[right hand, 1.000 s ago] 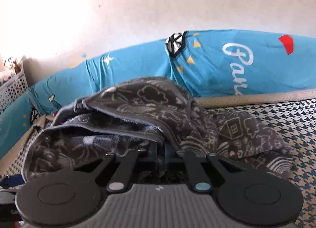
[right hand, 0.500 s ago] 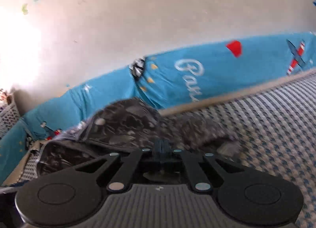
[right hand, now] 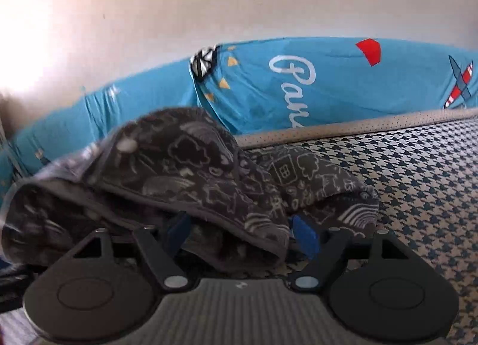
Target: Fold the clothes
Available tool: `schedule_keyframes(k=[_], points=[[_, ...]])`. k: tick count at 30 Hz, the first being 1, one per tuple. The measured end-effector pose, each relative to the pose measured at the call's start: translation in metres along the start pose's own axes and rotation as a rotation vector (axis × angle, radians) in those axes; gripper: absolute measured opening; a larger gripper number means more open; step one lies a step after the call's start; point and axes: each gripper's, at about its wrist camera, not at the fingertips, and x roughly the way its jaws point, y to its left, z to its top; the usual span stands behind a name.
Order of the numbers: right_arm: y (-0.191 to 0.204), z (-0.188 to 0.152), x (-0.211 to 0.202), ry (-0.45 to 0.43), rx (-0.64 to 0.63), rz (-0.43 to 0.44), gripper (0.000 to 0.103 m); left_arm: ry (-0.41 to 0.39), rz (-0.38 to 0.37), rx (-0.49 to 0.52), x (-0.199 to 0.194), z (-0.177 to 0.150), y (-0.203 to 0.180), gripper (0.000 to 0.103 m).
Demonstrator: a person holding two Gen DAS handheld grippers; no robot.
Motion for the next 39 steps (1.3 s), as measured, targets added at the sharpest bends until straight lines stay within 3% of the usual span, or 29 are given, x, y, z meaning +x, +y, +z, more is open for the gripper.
schedule_keyframes(k=[10, 12, 14, 16, 25, 32, 39], points=[[0.009, 0.004, 0.042, 0.060, -0.005, -0.010, 0.074, 0.015, 0.039, -0.019, 0.008, -0.001, 0.003, 0.103], [0.006, 0.006, 0.045, 0.061, 0.023, 0.007, 0.056, 0.010, 0.062, -0.020, 0.009, 0.000, 0.003, 0.103], [0.004, 0.009, 0.046, 0.073, 0.049, 0.011, 0.018, 0.004, 0.088, -0.020, 0.010, 0.000, 0.004, 0.103], [0.001, 0.012, 0.042, 0.072, 0.079, 0.000, 0.007, -0.003, 0.114, -0.019, 0.011, 0.001, 0.005, 0.103], [-0.028, -0.003, -0.048, -0.093, 0.188, -0.024, 0.005, -0.071, 0.210, -0.047, -0.005, 0.008, 0.019, 0.103], [-0.052, -0.017, -0.122, -0.225, 0.270, -0.045, 0.005, -0.108, 0.152, -0.077, -0.036, -0.002, 0.034, 0.103], [-0.062, -0.056, -0.178, -0.254, 0.253, -0.098, 0.005, -0.086, 0.085, 0.006, -0.065, -0.042, 0.018, 0.103]])
